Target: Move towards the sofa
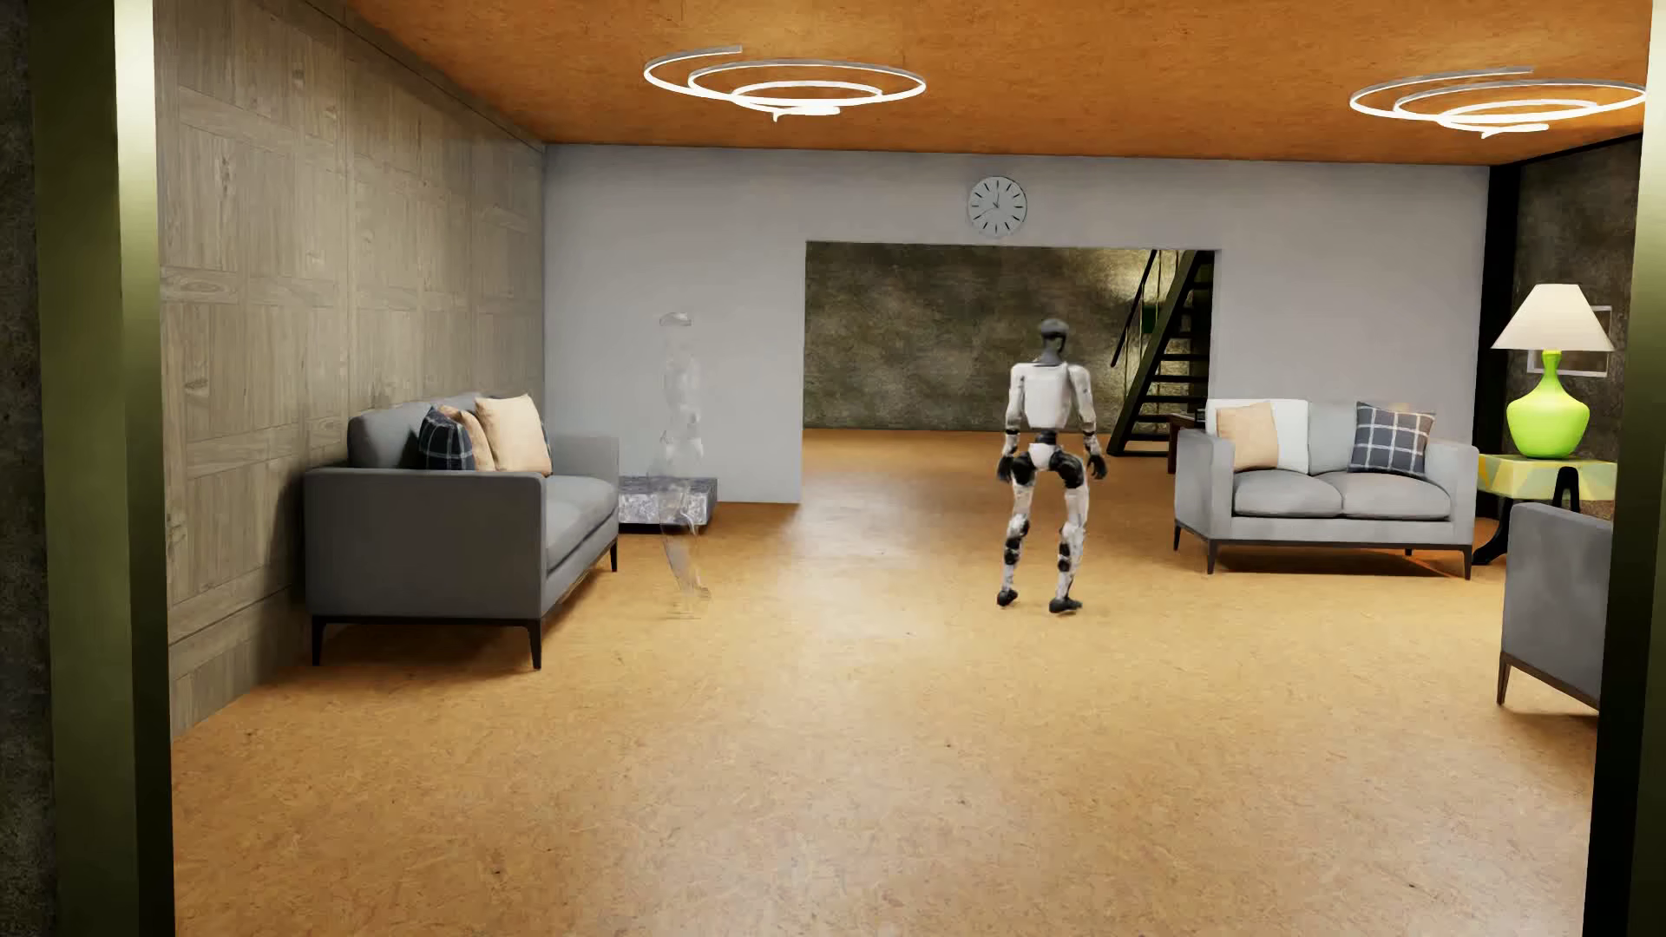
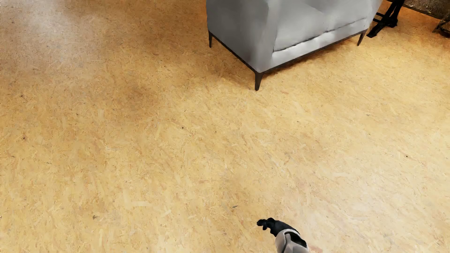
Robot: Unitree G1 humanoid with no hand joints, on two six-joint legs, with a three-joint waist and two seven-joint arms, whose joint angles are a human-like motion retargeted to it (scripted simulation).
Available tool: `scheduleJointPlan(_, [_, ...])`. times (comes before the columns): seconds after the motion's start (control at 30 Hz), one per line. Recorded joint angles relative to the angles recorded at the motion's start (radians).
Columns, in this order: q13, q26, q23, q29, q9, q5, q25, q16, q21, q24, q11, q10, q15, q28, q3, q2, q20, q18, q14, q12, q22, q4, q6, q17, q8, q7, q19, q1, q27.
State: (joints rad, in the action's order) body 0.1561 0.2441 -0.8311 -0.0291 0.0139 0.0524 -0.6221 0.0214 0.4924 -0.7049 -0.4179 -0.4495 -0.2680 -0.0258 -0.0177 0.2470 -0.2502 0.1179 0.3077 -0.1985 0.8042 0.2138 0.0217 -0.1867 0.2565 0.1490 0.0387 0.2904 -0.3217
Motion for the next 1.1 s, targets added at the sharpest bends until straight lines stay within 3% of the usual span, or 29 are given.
scheduleJointPlan(0.1, [-0.036, 0.002, 0.034, -0.074, 0.008, 0.028, 0.047, 0.007, -0.079, -0.03, 0.022, 0.098, 0.009, 0.016, 0.003, -0.024, 0.054, 0.007, -0.049, 0.038, 0.005, -0.035, -0.001, 0.009, 0.011, 0.008, -0.009, -0.052, -0.013])
scheduleJointPlan(0.17, [-0.082, -0.022, 0.047, -0.09, 0.01, 0.044, 0.071, 0.015, -0.102, -0.04, 0.034, 0.12, 0.013, 0.018, 0.006, -0.034, 0.088, 0.004, -0.055, 0.057, -0.016, -0.053, -0.003, 0.02, 0.02, 0.005, -0.016, -0.064, -0.007])
scheduleJointPlan(0.37, [-0.179, -0.042, -0.094, 0.045, 0.011, 0.056, 0.03, 0.011, 0.047, -0.005, 0.028, 0.062, 0.012, 0.0, 0.009, -0.033, 0.116, -0.019, -0.021, 0.068, -0.053, -0.062, 0.0, 0.043, 0.026, -0.009, -0.029, -0.035, -0.042])
scheduleJointPlan(0.4, [-0.194, -0.041, -0.118, 0.058, 0.01, 0.055, 0.055, 0.013, 0.041, -0.004, 0.025, 0.051, 0.013, 0.005, 0.009, -0.029, 0.115, -0.022, -0.014, 0.063, -0.055, -0.06, 0.001, 0.055, 0.022, -0.006, -0.032, -0.029, -0.054])
scheduleJointPlan(0.47, [-0.228, -0.032, -0.111, 0.004, 0.007, 0.051, 0.17, 0.013, -0.051, -0.006, 0.021, 0.023, 0.016, 0.012, 0.011, -0.019, 0.112, -0.029, 0.001, 0.064, -0.049, -0.053, 0.002, 0.086, 0.007, 0.003, -0.04, -0.015, -0.088])
scheduleJointPlan(0.53, [-0.254, -0.031, -0.082, -0.031, 0.002, 0.043, 0.148, 0.021, -0.017, -0.006, 0.006, -0.037, 0.016, 0.02, 0.013, -0.003, 0.108, -0.04, 0.028, 0.056, -0.047, -0.039, 0.005, 0.055, -0.016, 0.015, -0.052, 0.013, -0.052])
scheduleJointPlan(0.63, [-0.22, -0.022, -0.077, 0.012, -0.007, 0.023, 0.084, 0.025, 0.062, -0.001, -0.023, -0.211, 0.022, 0.014, 0.012, 0.031, 0.11, -0.019, 0.043, 0.041, -0.051, -0.008, 0.015, -0.001, -0.078, 0.006, -0.081, 0.089, -0.028])
scheduleJointPlan(0.67, [-0.191, -0.019, -0.086, 0.029, -0.01, 0.015, 0.069, 0.023, 0.08, 0.009, -0.032, -0.283, 0.027, 0.011, 0.009, 0.047, 0.107, 0.019, 0.034, 0.04, -0.051, -0.013, 0.018, -0.017, -0.111, -0.043, -0.094, 0.124, -0.03])
scheduleJointPlan(0.73, [-0.119, -0.023, -0.107, 0.045, -0.014, 0.002, 0.051, 0.017, 0.096, 0.033, -0.047, -0.399, 0.043, -0.034, 0.001, 0.082, 0.089, 0.127, 0.026, 0.033, -0.065, -0.117, 0.019, -0.041, -0.195, -0.287, -0.128, 0.172, -0.047])
scheduleJointPlan(0.8, [-0.049, -0.024, -0.094, 0.034, -0.016, -0.001, 0.042, 0.008, 0.086, 0.053, -0.061, -0.4, 0.065, -0.052, 0.0, 0.131, 0.086, 0.13, 0.103, 0.034, -0.071, -0.312, 0.013, -0.063, -0.305, -0.6, -0.176, 0.092, -0.055])
scheduleJointPlan(0.83, [-0.01, -0.023, -0.081, 0.023, -0.018, -0.005, 0.042, 0.004, 0.077, 0.058, -0.055, -0.361, 0.082, -0.047, -0.004, 0.156, 0.089, 0.133, 0.158, 0.029, -0.078, -0.365, 0.008, -0.072, -0.381, -0.715, -0.209, 0.032, -0.053])
scheduleJointPlan(0.87, [0.037, -0.028, -0.069, 0.01, -0.022, -0.015, 0.044, 0.002, 0.075, 0.062, -0.047, -0.33, 0.1, -0.037, -0.008, 0.182, 0.093, 0.133, 0.203, 0.011, -0.088, -0.367, 0.008, -0.077, -0.462, -0.719, -0.255, 0.011, -0.046])
scheduleJointPlan(0.9, [0.086, -0.032, -0.051, 0.005, -0.027, -0.034, 0.045, -0.004, 0.082, 0.066, -0.035, -0.301, 0.119, -0.026, -0.009, 0.213, 0.101, 0.006, 0.232, -0.004, -0.098, -0.351, 0.009, -0.081, -0.544, -0.596, -0.285, 0.007, -0.032])
scheduleJointPlan(0.93, [0.136, -0.033, -0.028, 0.007, -0.031, -0.061, 0.038, -0.014, 0.1, 0.068, -0.002, -0.273, 0.148, -0.015, -0.015, 0.234, 0.109, -0.072, 0.248, -0.014, -0.097, -0.336, 0.009, -0.088, -0.631, -0.466, -0.287, 0.011, -0.018])
scheduleJointPlan(0.97, [0.177, -0.035, 0.005, -0.005, -0.04, -0.06, 0.039, -0.018, 0.108, 0.066, 0.037, -0.258, 0.169, -0.007, -0.025, 0.267, 0.128, -0.109, 0.236, -0.015, -0.093, -0.338, 0.004, -0.091, -0.676, -0.368, -0.291, 0.026, -0.005])
scheduleJointPlan(1.0, [0.193, -0.032, 0.044, -0.033, -0.051, -0.01, 0.045, -0.008, 0.103, 0.058, 0.059, -0.246, 0.16, 0.002, -0.032, 0.317, 0.156, -0.13, 0.217, -0.013, -0.085, -0.328, -0.011, -0.078, -0.625, -0.272, -0.272, 0.044, 0.002])
scheduleJointPlan(1.03, [0.188, -0.026, 0.083, -0.068, -0.06, 0.065, 0.058, 0.013, 0.09, 0.042, 0.082, -0.222, 0.136, 0.013, -0.037, 0.353, 0.186, -0.142, 0.193, -0.01, -0.068, -0.31, -0.032, -0.055, -0.451, -0.174, -0.172, 0.056, 0.011])
scheduleJointPlan(1.07, [0.167, -0.017, 0.116, -0.099, -0.064, 0.163, 0.077, 0.03, 0.075, 0.033, 0.117, -0.191, 0.075, 0.019, -0.041, 0.358, 0.207, -0.152, 0.167, -0.005, -0.044, -0.293, -0.055, -0.031, -0.195, -0.076, -0.086, 0.062, 0.02])
scheduleJointPlan(1.1, [0.139, 0.0, 0.136, -0.112, -0.064, 0.265, 0.095, 0.043, 0.076, 0.031, 0.127, -0.155, 0.058, 0.022, -0.044, 0.337, 0.212, -0.161, 0.138, 0.0, -0.017, -0.275, -0.077, -0.01, 0.122, 0.019, -0.105, 0.063, 0.03])
